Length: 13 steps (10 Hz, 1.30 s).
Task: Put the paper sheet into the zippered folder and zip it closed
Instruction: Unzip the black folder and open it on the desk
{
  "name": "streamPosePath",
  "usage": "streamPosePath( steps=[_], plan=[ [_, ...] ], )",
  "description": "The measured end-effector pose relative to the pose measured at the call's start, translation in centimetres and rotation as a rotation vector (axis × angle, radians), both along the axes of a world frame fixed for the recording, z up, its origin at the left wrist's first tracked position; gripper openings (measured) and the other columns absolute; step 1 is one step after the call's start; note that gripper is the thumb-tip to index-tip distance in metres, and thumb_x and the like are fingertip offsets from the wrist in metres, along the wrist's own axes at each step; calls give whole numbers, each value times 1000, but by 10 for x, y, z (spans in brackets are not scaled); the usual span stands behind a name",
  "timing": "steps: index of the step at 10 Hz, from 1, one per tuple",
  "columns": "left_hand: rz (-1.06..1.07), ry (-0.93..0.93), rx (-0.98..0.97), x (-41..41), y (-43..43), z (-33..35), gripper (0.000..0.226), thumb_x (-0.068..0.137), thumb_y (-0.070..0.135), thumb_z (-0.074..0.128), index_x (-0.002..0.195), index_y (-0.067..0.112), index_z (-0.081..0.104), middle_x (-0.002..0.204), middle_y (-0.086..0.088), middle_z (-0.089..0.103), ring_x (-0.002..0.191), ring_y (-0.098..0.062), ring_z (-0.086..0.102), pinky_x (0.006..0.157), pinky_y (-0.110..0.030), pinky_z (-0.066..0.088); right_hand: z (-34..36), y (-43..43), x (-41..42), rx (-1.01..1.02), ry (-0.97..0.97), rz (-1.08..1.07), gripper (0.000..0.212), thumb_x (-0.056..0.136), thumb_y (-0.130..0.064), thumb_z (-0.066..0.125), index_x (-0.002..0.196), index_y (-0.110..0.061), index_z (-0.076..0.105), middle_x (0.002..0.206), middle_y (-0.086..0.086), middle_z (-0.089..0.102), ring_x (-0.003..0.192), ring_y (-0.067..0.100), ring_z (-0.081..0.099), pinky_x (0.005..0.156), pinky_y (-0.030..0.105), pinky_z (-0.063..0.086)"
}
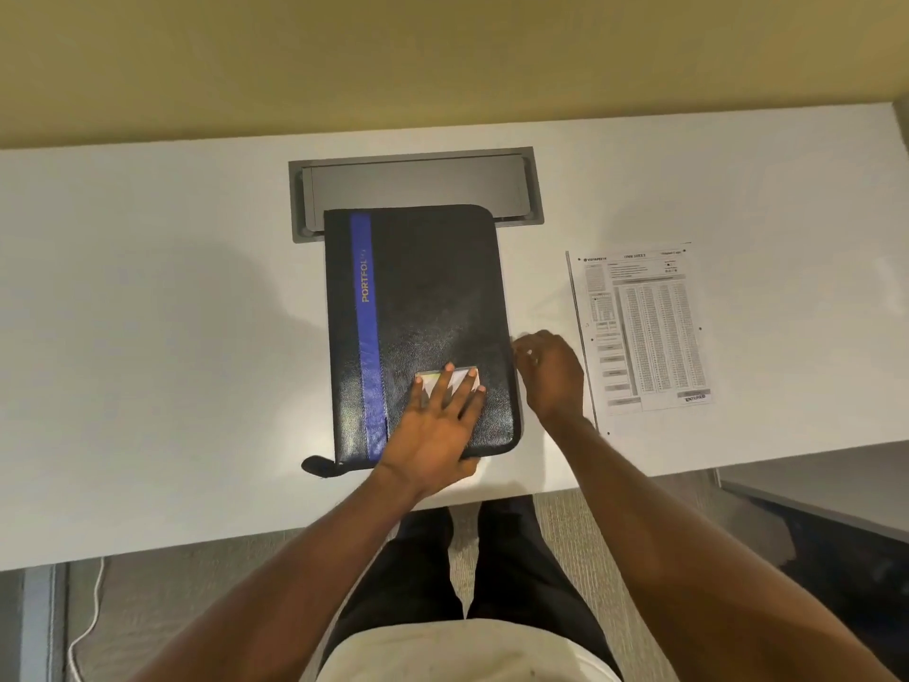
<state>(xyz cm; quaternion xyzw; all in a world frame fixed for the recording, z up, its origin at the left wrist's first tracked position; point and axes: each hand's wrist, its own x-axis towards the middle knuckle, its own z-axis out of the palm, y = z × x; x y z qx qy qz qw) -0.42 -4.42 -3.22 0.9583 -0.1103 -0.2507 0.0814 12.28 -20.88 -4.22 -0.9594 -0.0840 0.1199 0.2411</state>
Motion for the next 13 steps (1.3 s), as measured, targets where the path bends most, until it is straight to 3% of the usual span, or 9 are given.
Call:
streamPosePath(
  steps=[1,4,6,7,9,10,11,12,13],
  plan=[
    [-7,11,-2,0,0,3,98,91,62,55,164,15,9,174,-10,-1,159,-39,-7,123,-66,13,3,-13,-33,108,18,-68,14,99,-19,61,99,-23,74,98,-1,72,91,22,65,75,36,53],
    [-67,40,21,6,3,9,98,94,64,51,164,10,8,173,-14,7,158,-44,3,121,-66,23,-6,-41,-123,175,95,-182,13,96,-21,67,102,-33,67,96,-15,64,89,7,63,79,33,58],
    [-110,53,30,9,6,6,99,93,65,51,162,6,11,171,-17,14,157,-47,9,118,-67,29,-13,-29,-173,151,106,-226,11,94,-24,70,104,-28,69,100,-10,69,92,10,64,82,40,60],
    [-118,55,12,11,7,5,102,92,68,53,162,6,12,170,-18,17,156,-47,12,117,-67,32,-12,-7,-189,132,41,-179,7,93,-23,71,99,-24,72,96,-7,71,87,11,63,80,39,59],
    [-117,77,-20,13,10,12,102,93,67,52,163,7,9,171,-17,13,156,-47,11,117,-66,32,-14,43,-210,193,90,-79,11,91,-28,68,97,-23,76,96,-5,74,87,15,63,78,30,54],
    [-104,75,-38,12,10,19,100,94,64,54,163,7,9,171,-16,14,156,-45,12,118,-63,34,-11,69,-215,144,24,13,4,81,-20,79,80,-19,75,78,0,73,74,19,66,65,30,58],
    [-81,49,-60,10,8,23,98,94,61,54,163,7,9,171,-14,18,157,-44,14,118,-58,36,-11,93,-220,176,20,121,15,85,-21,72,80,-6,74,76,12,74,76,31,70,71,41,61],
    [-52,38,-40,7,4,27,93,96,61,49,163,10,9,171,-12,20,156,-43,17,112,-55,43,-7,109,-228,534,402,-46,19,94,-14,55,101,-8,72,102,19,76,98,35,72,89,44,59],
    [-17,16,2,-3,-1,28,84,101,59,39,163,10,12,170,-13,24,154,-45,25,103,-53,51,-1,121,-232,1458,1132,-791,16,105,-10,44,104,-11,60,91,11,73,88,22,70,83,32,57]
  ],
)
